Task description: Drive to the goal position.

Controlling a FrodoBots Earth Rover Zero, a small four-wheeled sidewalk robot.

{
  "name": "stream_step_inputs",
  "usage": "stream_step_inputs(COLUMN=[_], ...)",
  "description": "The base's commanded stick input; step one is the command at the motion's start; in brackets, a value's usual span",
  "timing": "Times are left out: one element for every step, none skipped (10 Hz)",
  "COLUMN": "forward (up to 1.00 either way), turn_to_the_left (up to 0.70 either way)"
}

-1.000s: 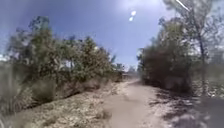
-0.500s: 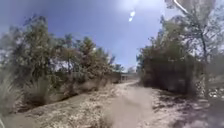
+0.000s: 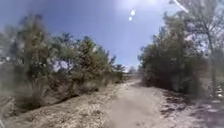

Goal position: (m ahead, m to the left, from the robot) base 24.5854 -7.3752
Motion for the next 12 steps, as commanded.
stream_step_inputs(forward=[0.44, 0.44, 0.44, 0.44, 0.44, 0.44, 0.44, 0.44, 0.44, 0.44, 0.44, 0.44], turn_to_the_left=[0.02, 0.02, 0.02, 0.02, 0.02, 0.02, 0.02, 0.02, 0.02, 0.02, 0.02, 0.02])
